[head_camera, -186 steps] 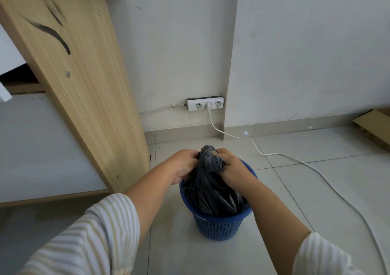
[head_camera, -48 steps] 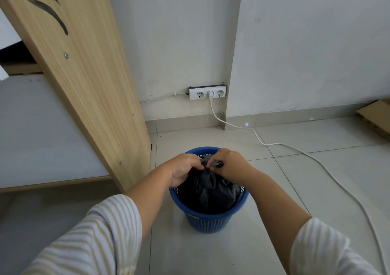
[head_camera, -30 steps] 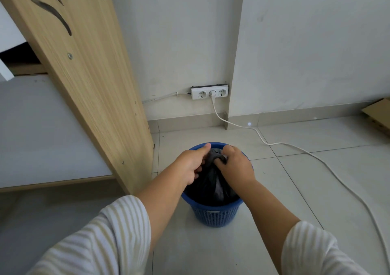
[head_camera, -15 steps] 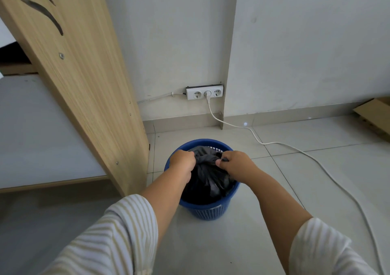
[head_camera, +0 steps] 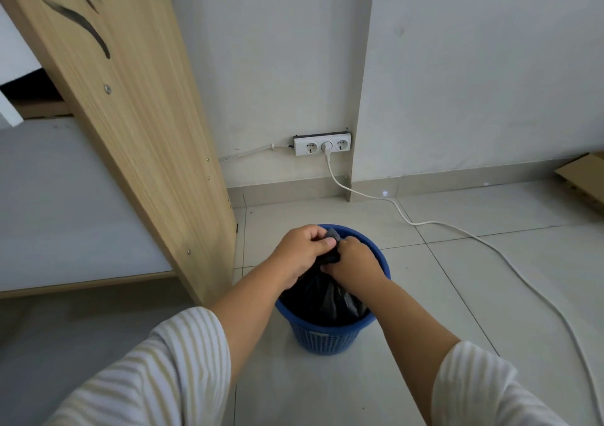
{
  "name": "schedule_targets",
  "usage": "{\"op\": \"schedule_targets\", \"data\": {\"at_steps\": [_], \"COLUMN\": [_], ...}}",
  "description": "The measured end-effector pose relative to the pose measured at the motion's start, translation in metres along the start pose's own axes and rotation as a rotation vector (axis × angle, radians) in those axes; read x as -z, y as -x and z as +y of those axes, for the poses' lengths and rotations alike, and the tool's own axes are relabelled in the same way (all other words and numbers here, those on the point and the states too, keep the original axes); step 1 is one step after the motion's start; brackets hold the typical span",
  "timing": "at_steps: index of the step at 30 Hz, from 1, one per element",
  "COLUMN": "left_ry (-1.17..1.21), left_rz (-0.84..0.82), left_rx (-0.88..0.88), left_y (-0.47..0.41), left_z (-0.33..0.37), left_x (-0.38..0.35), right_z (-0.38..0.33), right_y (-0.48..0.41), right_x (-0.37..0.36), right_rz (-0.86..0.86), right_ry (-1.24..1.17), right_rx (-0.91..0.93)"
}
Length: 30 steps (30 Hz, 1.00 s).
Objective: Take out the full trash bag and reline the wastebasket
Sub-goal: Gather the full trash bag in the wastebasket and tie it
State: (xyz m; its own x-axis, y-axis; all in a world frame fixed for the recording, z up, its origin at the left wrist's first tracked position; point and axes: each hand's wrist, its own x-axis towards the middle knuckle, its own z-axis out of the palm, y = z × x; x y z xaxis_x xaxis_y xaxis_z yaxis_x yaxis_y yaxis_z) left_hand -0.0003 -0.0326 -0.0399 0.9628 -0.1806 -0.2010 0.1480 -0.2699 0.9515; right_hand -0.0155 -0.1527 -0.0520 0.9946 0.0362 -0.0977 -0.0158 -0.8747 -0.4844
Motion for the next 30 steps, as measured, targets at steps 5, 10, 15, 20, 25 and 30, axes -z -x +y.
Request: {"op": "schedule_targets", "data": {"at_steps": [5,10,15,20,25,30], "left_ry": [0.109,-0.075,-0.458,-0.642,-0.586,-0.466], "left_rz": [0.135,0.064,0.079,0.052,0.040,0.149], "left_rx": [-0.029,-0.034,-0.104,-0.081,0.021,0.138], "left_y": [-0.001,-0.006,-0.019,0.001,0.006,0.006], "left_z": [-0.007,-0.022,-0.049,-0.051,-0.070,-0.081], "left_x": [0.019,0.030,0.028,0.034,0.043,0.046], "right_z": [-0.002,-0.012,-0.019,-0.020,-0.017,-0.015], "right_y": [-0.005,-0.002,-0.001,-0.001,-0.002,-0.001], "right_x": [0.002,0.009,0.013,0.012,0.008,0.005], "right_rz": [0.195,0.295,0.319,0.326,0.318,0.288], "right_ry": [-0.113,-0.223,-0.330,-0.363,-0.402,-0.419], "right_rx": [-0.038,-0.024,-0.046,-0.048,-0.081,-0.097]}}
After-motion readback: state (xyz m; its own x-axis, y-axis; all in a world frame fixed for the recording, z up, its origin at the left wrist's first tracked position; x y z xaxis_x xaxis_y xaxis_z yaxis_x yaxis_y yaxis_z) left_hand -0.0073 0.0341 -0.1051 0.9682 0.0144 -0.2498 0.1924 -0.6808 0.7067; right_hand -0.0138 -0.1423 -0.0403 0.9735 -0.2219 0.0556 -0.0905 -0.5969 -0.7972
